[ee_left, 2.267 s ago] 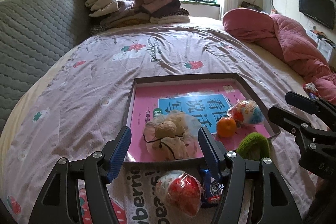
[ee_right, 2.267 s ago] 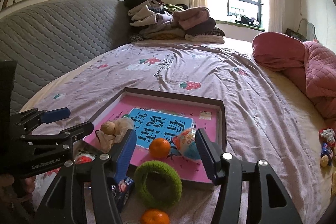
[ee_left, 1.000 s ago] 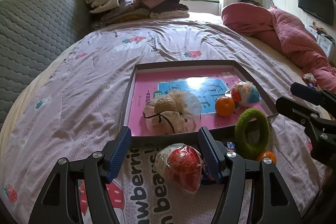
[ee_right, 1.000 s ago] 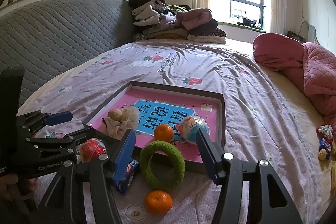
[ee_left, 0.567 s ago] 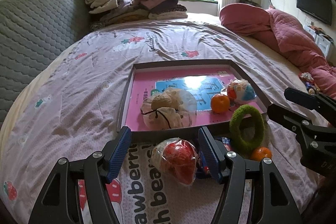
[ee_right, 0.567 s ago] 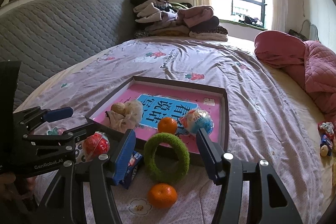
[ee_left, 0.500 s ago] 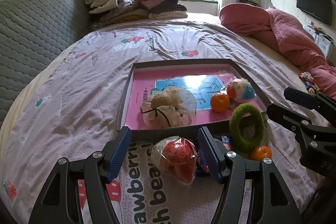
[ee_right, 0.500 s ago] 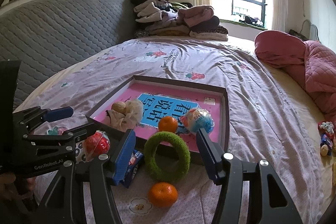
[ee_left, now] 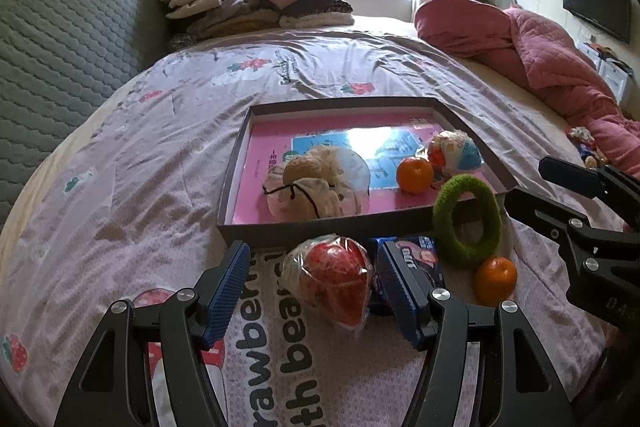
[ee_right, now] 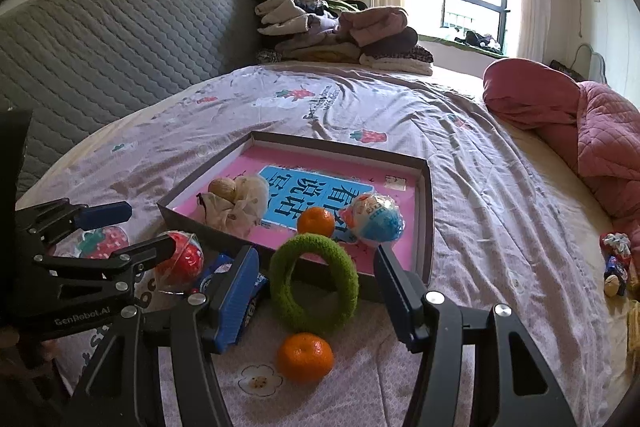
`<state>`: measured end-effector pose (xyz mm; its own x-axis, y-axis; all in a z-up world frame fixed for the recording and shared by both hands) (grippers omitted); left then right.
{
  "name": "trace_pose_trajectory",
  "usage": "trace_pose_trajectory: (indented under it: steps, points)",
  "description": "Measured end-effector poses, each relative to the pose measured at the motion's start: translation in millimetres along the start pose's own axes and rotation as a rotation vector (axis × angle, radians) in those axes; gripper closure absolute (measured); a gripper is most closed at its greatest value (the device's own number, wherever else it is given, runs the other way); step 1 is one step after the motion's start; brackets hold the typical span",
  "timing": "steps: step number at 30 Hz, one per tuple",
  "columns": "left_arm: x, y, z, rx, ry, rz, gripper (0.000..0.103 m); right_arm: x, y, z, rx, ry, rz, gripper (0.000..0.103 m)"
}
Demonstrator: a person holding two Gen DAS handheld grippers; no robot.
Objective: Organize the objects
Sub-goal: 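Move left tool to the plastic-wrapped red ball while right tool approaches the green fuzzy ring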
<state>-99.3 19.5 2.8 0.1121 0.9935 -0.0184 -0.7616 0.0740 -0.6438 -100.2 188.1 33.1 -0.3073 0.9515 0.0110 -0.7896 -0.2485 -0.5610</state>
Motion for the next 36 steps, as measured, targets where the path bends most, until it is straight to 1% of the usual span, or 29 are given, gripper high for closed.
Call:
trace_pose_trajectory:
  steps: [12,19,25,34,36]
  points:
    - [1,0,-10,-0.021,-0.001,-0.005,0.035,-1,0,-7,-0.020,0.000,0.005,0.044]
    - [2,0,-12,-0.022,-0.003,-0.010,0.035,3,3,-13,-0.045,0.024,0.018,0.044]
    - [3,-2,-17,-0.039,-0.006,-0.021,0.035,3,3,-16,-0.052,0.036,0.025,0.044]
    - [4,-2,-21,-0.057,0.000,-0.018,0.035,3,3,-20,-0.065,0.041,0.031,0.044]
    - [4,-1,-23,-0.064,0.001,-0.018,0.035,5,4,-21,-0.072,0.053,0.044,0.044]
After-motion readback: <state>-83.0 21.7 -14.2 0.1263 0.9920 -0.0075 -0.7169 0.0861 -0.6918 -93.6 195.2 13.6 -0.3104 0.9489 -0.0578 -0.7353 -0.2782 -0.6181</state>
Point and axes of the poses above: each gripper's, at about its wrist camera, not at the fingertips, and y roughly the way its jaws point, x to its right, z to its top, the point moved 2 cm from there along y, roughly the way its jaws point, and after that the axes turned 4 degrees about x, right-handed, at the moved point
